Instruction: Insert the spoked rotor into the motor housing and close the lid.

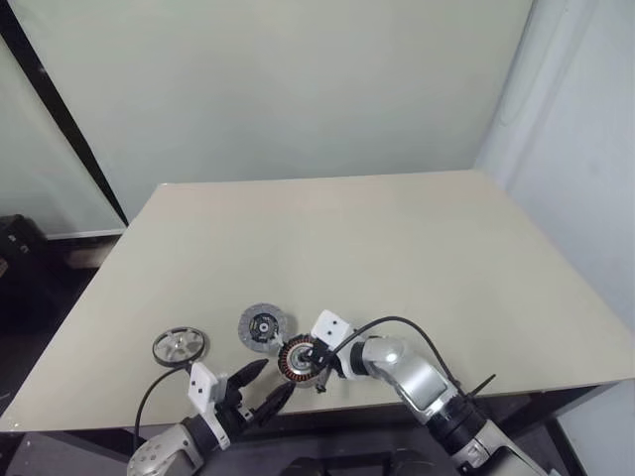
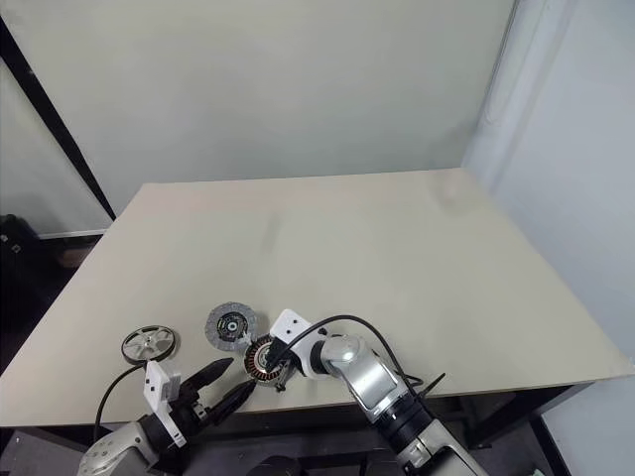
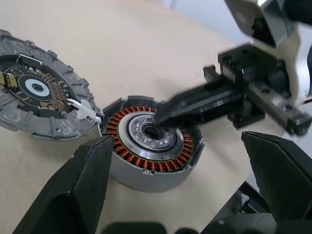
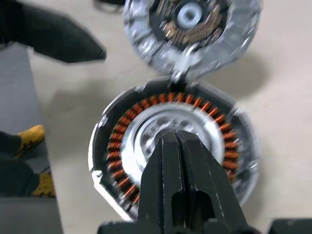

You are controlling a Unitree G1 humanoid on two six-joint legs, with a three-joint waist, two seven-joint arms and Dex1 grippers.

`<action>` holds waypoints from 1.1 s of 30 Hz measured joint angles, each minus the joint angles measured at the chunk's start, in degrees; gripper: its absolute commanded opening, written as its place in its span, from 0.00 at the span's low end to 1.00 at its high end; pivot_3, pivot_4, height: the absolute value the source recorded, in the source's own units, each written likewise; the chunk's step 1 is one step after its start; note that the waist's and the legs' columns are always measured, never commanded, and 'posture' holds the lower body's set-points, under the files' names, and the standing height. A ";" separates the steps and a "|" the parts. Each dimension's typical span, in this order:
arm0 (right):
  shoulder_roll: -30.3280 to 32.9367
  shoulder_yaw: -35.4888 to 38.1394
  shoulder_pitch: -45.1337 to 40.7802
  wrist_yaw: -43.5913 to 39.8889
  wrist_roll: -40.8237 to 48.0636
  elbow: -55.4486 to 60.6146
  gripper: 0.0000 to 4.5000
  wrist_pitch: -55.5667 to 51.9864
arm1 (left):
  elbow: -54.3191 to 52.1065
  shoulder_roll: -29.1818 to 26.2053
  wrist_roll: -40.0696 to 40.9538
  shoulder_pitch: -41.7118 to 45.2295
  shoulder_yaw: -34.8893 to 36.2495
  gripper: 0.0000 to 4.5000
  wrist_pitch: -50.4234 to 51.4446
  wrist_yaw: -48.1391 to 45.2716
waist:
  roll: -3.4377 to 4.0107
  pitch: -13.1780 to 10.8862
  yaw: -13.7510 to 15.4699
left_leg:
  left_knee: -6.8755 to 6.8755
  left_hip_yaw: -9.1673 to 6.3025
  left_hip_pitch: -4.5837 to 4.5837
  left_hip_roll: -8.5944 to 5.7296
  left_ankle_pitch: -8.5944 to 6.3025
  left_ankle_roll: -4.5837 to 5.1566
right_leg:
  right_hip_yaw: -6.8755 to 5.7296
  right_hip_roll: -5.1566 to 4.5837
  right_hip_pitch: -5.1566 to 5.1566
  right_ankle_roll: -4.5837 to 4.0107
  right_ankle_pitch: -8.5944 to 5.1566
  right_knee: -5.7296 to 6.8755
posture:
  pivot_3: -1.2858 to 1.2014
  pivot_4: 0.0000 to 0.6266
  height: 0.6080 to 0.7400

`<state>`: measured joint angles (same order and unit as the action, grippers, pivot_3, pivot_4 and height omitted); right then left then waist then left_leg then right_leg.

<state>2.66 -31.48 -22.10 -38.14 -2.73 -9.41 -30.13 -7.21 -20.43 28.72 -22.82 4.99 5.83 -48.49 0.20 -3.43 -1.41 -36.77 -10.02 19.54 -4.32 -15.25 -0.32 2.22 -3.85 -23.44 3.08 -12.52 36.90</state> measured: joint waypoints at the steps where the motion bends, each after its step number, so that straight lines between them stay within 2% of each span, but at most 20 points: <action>1: -0.18 0.14 -0.08 0.12 0.03 0.28 0.00 0.08 | 0.00 0.18 0.09 0.00 0.04 1.00 0.02 0.20 | 0.00 0.00 0.00 | 0.01 0.00 0.00 0.00 0.00 0.00 | 0.00 0.00 0.00 0.00 0.00 0.00 | 0.52 0.00 1.00; 4: -0.30 0.15 -0.10 0.52 0.03 0.91 0.00 0.75 | -0.03 1.21 0.67 -0.35 0.83 1.00 0.20 1.58 | 0.00 0.00 0.00 | 0.02 -0.02 0.00 0.00 -0.01 0.00 | 0.00 -0.01 0.00 0.01 0.00 0.00 | 0.52 0.00 1.00; 7: 0.26 0.16 -0.02 0.19 0.34 1.90 0.14 1.06 | -0.24 2.56 1.76 -1.75 2.33 1.00 0.31 3.16 | 0.00 0.00 0.00 | 0.03 -0.01 0.01 0.01 -0.02 -0.01 | 0.02 -0.02 0.00 0.00 0.00 -0.01 | 0.52 0.00 1.00; 18: 2.95 1.83 1.65 -1.82 1.45 4.46 1.00 2.77 | -2.07 8.80 7.42 -6.35 8.73 1.00 2.29 11.41 | -0.03 -0.01 0.02 | -0.03 0.01 0.04 0.06 -0.03 -0.03 | 0.00 -0.05 0.04 -0.10 -0.06 -0.03 | 0.52 0.00 1.00; 23: 3.34 3.33 2.33 -1.82 2.72 5.40 1.00 3.98 | -3.00 13.86 14.42 -5.66 14.04 1.00 5.96 19.63 | -0.08 0.00 0.03 | -0.04 -0.02 0.05 0.07 -0.03 -0.03 | -0.01 -0.06 0.06 -0.10 -0.07 -0.04 | 0.52 0.00 1.00; 33: 3.45 6.22 2.84 -0.46 3.22 5.96 1.00 7.61 | -1.33 16.97 23.41 0.87 24.39 1.00 9.47 34.23 | -0.15 0.02 0.10 | -0.05 0.00 0.06 0.06 -0.04 -0.06 | -0.03 -0.05 0.08 -0.04 -0.03 -0.07 | 0.52 0.00 1.00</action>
<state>6.11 -25.26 -19.26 -38.60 0.49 -3.45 -22.53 -8.54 -3.46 52.13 -21.96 29.37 15.29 -14.26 0.04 -3.42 -1.31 -36.81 -10.02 19.60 -4.26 -15.29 -0.37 2.19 -3.90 -23.36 3.05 -12.55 36.83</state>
